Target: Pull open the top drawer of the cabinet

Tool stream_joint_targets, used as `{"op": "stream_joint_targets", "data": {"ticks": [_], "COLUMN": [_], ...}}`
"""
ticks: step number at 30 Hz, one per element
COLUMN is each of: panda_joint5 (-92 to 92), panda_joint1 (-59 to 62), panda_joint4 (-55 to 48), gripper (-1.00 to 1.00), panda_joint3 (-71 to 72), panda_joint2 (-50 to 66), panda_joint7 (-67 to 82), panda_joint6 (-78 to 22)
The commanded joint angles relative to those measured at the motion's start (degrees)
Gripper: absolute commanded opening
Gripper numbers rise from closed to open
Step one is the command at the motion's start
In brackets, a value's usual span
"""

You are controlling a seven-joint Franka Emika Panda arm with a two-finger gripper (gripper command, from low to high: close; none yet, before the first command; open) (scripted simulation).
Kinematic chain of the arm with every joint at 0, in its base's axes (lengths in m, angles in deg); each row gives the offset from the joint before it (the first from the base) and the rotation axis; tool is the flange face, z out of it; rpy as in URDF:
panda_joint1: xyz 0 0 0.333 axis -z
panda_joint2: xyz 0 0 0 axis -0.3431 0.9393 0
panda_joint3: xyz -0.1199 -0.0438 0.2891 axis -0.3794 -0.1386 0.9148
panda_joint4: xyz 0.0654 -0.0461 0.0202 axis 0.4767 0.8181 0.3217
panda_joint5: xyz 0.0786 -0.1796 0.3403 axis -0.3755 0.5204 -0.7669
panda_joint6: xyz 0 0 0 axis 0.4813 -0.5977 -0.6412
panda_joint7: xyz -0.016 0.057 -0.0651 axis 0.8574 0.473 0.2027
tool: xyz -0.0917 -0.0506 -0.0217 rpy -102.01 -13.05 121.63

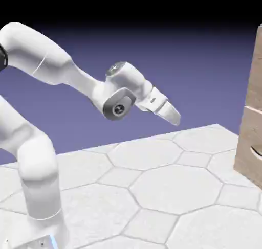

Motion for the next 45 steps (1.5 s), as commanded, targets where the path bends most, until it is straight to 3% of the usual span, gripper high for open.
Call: {"op": "stream_joint_targets", "data": {"ticks": [1, 45], "panda_joint5": [2.5, 112.1], "panda_joint1": [0.8, 37.5], "panda_joint4": [-1.5, -67.5], "gripper": [0.00, 0.00], "panda_joint3": [1.1, 49.1], "panda_joint2": [1.4, 60.9], "panda_joint7": [-0.3, -15.1], "panda_joint6": [0.0, -2.2]}}
